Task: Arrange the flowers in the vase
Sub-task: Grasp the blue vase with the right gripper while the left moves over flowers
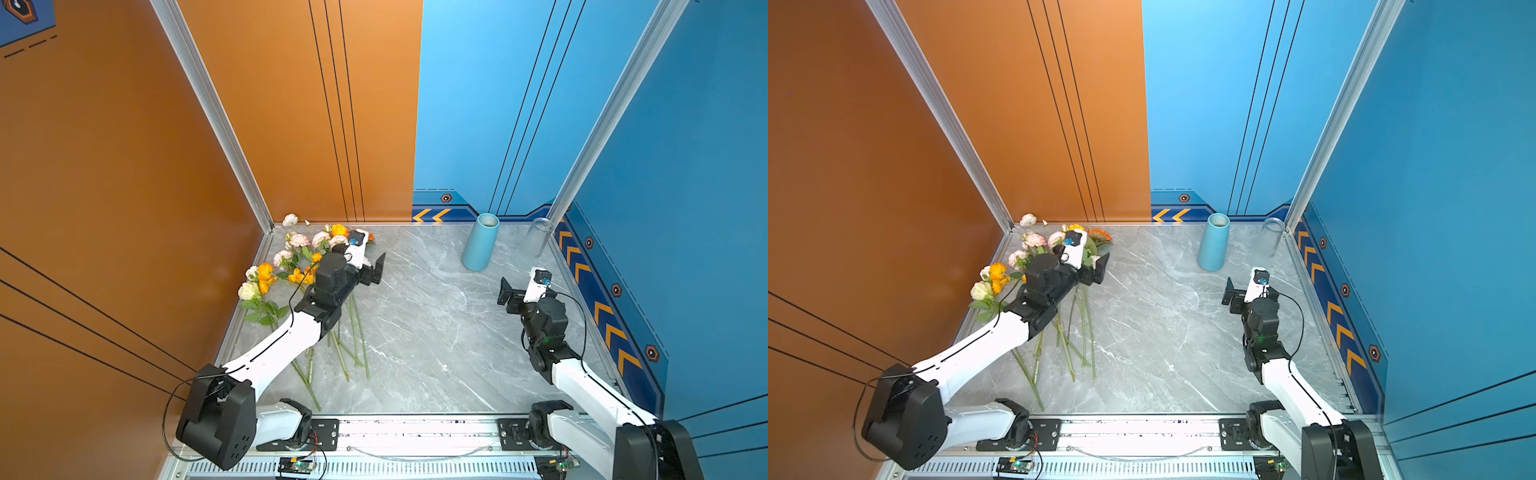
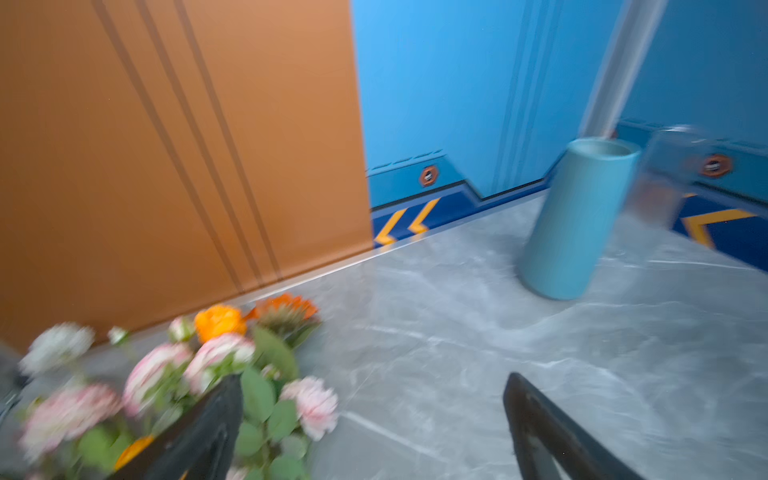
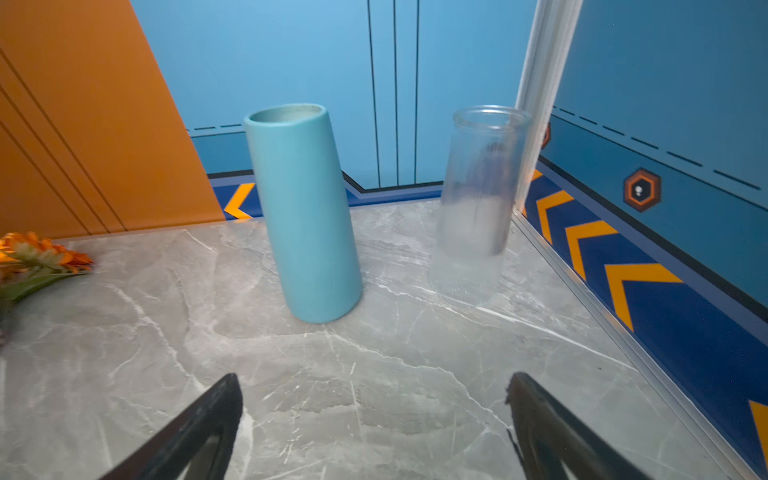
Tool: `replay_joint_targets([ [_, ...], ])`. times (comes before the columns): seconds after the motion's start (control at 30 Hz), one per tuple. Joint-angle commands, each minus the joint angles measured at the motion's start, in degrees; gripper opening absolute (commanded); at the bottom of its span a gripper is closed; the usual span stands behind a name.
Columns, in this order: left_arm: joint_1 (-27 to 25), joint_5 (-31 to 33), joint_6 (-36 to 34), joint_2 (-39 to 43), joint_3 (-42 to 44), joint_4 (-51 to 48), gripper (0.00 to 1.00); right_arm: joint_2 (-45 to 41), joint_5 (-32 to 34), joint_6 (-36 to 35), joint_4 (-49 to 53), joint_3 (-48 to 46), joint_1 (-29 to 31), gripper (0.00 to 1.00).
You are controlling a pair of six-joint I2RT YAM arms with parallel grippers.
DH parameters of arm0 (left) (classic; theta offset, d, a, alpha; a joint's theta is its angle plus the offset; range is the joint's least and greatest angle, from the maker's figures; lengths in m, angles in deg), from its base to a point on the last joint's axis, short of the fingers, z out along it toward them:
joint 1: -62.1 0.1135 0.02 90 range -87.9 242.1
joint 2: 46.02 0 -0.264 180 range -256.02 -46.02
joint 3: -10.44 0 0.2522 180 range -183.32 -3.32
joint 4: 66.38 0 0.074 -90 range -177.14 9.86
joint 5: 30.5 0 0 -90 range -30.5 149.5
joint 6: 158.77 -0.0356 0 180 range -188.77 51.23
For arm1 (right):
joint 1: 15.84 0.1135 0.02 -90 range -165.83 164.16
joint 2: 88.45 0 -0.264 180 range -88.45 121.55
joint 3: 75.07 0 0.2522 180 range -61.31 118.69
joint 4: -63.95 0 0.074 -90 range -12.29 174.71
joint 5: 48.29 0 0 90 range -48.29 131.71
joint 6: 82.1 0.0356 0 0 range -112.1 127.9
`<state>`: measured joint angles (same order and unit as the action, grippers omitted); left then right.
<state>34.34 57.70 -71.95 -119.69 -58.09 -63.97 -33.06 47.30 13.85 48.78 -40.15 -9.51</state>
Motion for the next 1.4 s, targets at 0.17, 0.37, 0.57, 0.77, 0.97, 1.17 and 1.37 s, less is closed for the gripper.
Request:
replay_joint_targets([
  [0.17, -9.54, -19.92, -13.65, -5.5, -9.22, -15.39, 0.98, 13.27, -8.51, -0.75, 10.21, 20.86, 1.21, 1.0],
  [0.37, -14.52, -14.61, -15.12, -4.51, -1.45, -5.96, 0.98, 29.81, -5.38, -4.15, 8.61, 35.49, 2.74, 1.0],
  [0.57, -14.6, -11.25, -14.84, -3.96, -1.23, -5.37, 0.98, 39.92, -3.89, -5.24, 6.31, 43.07, 2.9, 1.0],
  [0.77, -13.58, -10.26, -15.94, -3.11, -0.15, -4.37, 0.98, 45.78, -4.1, -5.34, 8.57, 48.23, 2.46, 1.0],
  [0.97, -10.82, -9.66, -14.49, -1.43, 1.04, -2.54, 0.98, 50.43, -2.12, -5.0, 10.26, 52.17, 2.46, 1.0],
  [1.17, -10.15, -9.83, -14.49, -0.46, 1.52, -2.31, 0.98, 51.44, -1.01, -5.25, 12.57, 53.18, 2.54, 1.0],
  [1.37, -10.13, -10.23, -14.49, -0.34, 1.68, -2.36, 0.98, 51.72, -0.13, -5.32, 14.14, 53.22, 2.4, 1.0],
])
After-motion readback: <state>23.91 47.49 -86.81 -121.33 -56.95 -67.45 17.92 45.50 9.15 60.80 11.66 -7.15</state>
